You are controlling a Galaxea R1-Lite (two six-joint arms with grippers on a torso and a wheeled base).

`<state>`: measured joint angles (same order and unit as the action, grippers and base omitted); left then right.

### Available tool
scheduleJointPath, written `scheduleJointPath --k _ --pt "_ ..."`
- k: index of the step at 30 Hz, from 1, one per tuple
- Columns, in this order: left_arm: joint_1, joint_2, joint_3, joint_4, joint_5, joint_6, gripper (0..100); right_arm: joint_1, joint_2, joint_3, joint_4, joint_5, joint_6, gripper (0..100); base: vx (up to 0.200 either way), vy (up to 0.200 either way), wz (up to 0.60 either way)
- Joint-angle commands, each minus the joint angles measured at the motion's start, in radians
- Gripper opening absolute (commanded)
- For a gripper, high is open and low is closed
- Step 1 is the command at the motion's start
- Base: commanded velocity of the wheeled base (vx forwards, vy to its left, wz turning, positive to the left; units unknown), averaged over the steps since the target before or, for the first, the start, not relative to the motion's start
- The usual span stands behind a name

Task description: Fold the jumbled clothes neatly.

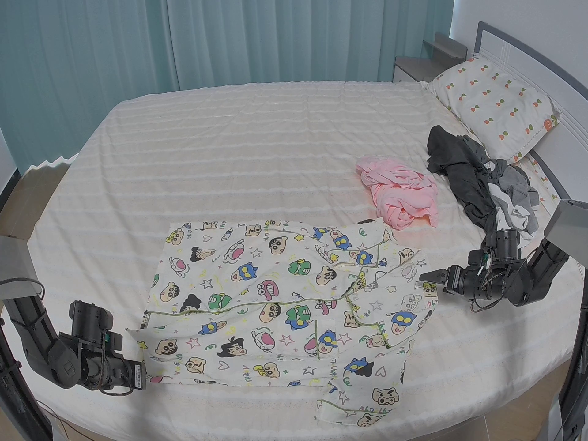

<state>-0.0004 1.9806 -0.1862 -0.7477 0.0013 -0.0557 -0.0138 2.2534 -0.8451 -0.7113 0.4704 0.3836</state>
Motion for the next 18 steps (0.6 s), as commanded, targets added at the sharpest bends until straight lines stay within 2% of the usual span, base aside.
scheduleJointPath --k 1,10,11,14,18 --pt "0.0 -0.019 0.016 0.021 0.0 0.002 0 0.0 0.0 0.0 0.0 0.001 0.0 100 0.0 0.0 0.0" --pt "0.0 0.009 0.025 0.016 -0.014 -0.007 0 0.0 -0.015 0.008 0.0 0.004 0.0 100 0.0 0.0 0.0" --pt "0.0 0.009 0.025 0.016 -0.014 -0.007 100 0.0 -0.015 0.008 0.0 0.004 0.0 100 0.0 0.0 0.0" --pt "0.0 0.006 0.027 0.014 -0.04 -0.036 100 -0.002 -0.04 0.026 0.0 0.01 0.001 100 0.0 0.0 0.0" --pt "-0.003 -0.028 0.028 0.013 -0.17 -0.173 100 -0.002 -0.09 0.083 0.003 0.048 -0.014 100 0.0 0.0 0.0"
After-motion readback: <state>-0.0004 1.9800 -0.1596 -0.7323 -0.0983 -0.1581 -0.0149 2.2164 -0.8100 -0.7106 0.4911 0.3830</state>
